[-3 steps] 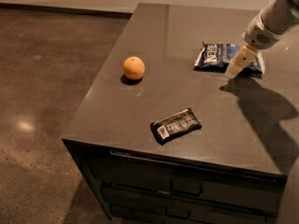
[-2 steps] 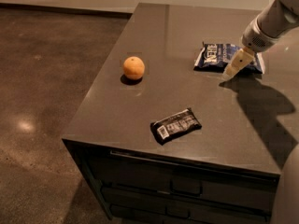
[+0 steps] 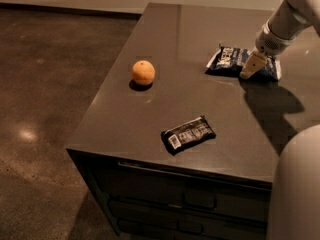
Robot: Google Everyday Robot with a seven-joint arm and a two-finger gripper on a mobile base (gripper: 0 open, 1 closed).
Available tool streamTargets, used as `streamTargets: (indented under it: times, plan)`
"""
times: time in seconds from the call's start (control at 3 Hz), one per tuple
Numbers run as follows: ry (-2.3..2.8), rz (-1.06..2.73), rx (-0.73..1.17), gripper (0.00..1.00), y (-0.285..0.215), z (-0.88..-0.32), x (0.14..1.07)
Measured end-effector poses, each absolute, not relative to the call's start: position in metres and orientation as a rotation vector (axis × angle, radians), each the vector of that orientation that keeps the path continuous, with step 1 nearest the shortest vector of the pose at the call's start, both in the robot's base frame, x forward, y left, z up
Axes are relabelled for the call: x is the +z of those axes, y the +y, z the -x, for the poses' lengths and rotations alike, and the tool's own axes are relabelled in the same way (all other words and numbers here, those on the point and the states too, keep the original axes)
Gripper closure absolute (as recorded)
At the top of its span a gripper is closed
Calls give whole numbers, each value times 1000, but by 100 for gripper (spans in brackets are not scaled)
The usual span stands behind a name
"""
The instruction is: Move blue chip bag near orange
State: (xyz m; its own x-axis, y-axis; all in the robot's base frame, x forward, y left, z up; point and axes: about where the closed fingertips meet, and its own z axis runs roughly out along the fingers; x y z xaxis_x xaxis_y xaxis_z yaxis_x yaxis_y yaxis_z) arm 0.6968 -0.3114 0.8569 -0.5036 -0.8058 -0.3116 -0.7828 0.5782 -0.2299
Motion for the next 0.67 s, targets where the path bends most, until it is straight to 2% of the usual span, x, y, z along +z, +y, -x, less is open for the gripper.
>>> streamTargets:
  times: [0.33,0.67]
  plan:
    - [2359,1350,-81,71,-286,-693,879]
    - [2262,1422,-60,93,-254,-685,902]
